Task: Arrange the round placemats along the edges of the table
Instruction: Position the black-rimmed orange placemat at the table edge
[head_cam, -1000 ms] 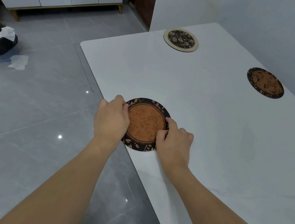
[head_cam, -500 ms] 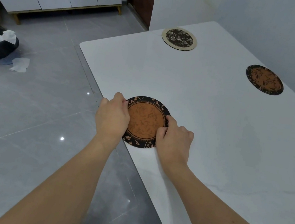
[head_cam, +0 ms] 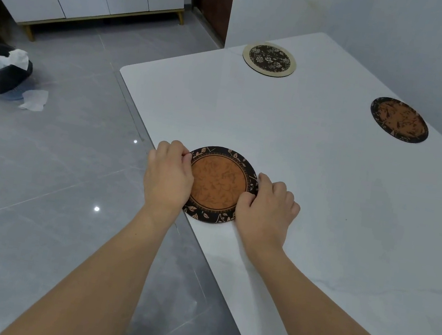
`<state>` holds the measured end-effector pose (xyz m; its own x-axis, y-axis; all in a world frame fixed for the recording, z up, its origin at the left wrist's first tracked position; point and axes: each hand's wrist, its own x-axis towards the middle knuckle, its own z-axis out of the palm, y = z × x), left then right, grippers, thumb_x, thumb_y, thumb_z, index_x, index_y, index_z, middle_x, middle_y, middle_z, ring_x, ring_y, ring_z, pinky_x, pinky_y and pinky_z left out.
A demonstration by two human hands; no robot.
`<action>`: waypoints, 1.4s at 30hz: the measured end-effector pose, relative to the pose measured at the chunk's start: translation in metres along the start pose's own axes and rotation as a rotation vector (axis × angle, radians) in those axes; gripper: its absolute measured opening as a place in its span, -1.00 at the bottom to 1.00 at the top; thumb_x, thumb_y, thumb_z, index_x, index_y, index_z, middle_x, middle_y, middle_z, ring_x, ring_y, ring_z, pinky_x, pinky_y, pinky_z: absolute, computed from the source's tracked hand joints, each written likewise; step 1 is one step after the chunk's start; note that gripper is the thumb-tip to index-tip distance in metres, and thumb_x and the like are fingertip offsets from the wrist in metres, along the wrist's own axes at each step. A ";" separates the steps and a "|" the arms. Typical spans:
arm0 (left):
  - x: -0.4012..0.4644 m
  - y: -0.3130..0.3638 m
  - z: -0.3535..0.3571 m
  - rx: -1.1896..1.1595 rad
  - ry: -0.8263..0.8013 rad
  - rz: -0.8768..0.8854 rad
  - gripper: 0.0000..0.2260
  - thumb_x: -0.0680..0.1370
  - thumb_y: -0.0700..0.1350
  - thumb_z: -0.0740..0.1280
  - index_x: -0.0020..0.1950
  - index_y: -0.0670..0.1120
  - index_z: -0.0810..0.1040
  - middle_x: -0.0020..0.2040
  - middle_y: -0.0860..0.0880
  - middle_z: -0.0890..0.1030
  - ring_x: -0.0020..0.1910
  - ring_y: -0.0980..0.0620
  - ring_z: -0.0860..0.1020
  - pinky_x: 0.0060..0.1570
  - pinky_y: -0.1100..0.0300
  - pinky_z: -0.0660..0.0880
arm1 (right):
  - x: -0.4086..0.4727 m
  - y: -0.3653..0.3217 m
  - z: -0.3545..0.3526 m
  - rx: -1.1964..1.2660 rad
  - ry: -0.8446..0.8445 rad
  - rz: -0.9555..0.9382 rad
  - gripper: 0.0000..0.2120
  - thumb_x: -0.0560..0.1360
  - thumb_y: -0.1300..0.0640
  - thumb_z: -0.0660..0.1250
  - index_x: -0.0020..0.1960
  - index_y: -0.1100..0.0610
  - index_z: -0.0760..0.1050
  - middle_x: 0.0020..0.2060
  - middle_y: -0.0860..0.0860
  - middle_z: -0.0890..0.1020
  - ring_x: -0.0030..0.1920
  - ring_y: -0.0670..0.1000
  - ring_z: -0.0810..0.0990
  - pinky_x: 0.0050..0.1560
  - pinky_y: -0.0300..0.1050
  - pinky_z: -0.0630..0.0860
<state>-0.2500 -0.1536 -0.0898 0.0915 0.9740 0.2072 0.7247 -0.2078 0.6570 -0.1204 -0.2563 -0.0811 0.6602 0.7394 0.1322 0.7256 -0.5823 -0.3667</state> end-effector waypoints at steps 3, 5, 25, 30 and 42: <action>-0.001 -0.001 0.000 -0.050 0.000 -0.010 -0.88 0.61 -0.15 0.20 -0.08 -0.13 0.48 -0.07 -0.05 0.52 -0.04 -0.05 0.35 -0.20 0.09 0.32 | 0.001 0.001 0.001 0.005 0.002 -0.008 -0.53 0.41 0.12 0.10 0.29 0.09 0.46 -0.04 0.06 0.53 0.00 0.11 0.42 0.11 0.00 0.22; -0.002 -0.001 -0.001 -0.081 -0.004 -0.014 -0.88 0.60 -0.15 0.21 -0.09 -0.12 0.48 -0.08 -0.04 0.53 -0.04 -0.03 0.34 -0.18 0.07 0.36 | 0.001 0.001 0.000 0.035 0.001 0.004 -0.56 0.41 0.14 0.13 0.27 0.08 0.47 -0.03 0.03 0.54 0.02 0.10 0.42 0.12 -0.02 0.22; -0.009 0.000 0.004 -0.073 0.031 -0.048 -0.87 0.60 -0.14 0.20 -0.10 -0.11 0.50 -0.09 -0.05 0.54 -0.04 -0.08 0.35 -0.10 0.00 0.41 | -0.018 0.030 -0.007 -0.146 0.014 -0.210 -0.53 0.53 -0.04 0.04 0.34 0.16 0.39 0.19 0.11 0.46 0.17 0.15 0.39 0.23 0.08 0.28; -0.006 0.001 0.007 -0.061 0.038 -0.028 -0.86 0.60 -0.14 0.21 -0.10 -0.11 0.51 -0.11 -0.02 0.54 -0.07 -0.02 0.31 -0.13 0.10 0.34 | -0.018 0.029 -0.009 -0.100 0.009 -0.202 -0.57 0.53 0.00 0.07 0.32 0.14 0.39 0.16 0.10 0.45 0.16 0.14 0.38 0.25 0.09 0.28; -0.003 -0.001 0.005 0.043 0.017 0.074 -0.86 0.61 -0.16 0.18 -0.09 -0.15 0.48 -0.14 -0.05 0.50 -0.12 -0.09 0.34 -0.14 0.05 0.35 | -0.012 0.027 -0.011 -0.037 -0.053 -0.201 -0.61 0.51 0.03 0.14 0.29 0.13 0.42 0.16 0.07 0.46 0.18 0.12 0.37 0.28 0.02 0.20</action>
<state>-0.2476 -0.1563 -0.0950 0.1348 0.9542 0.2670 0.7449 -0.2753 0.6077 -0.1062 -0.2848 -0.0825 0.4910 0.8581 0.1502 0.8489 -0.4325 -0.3038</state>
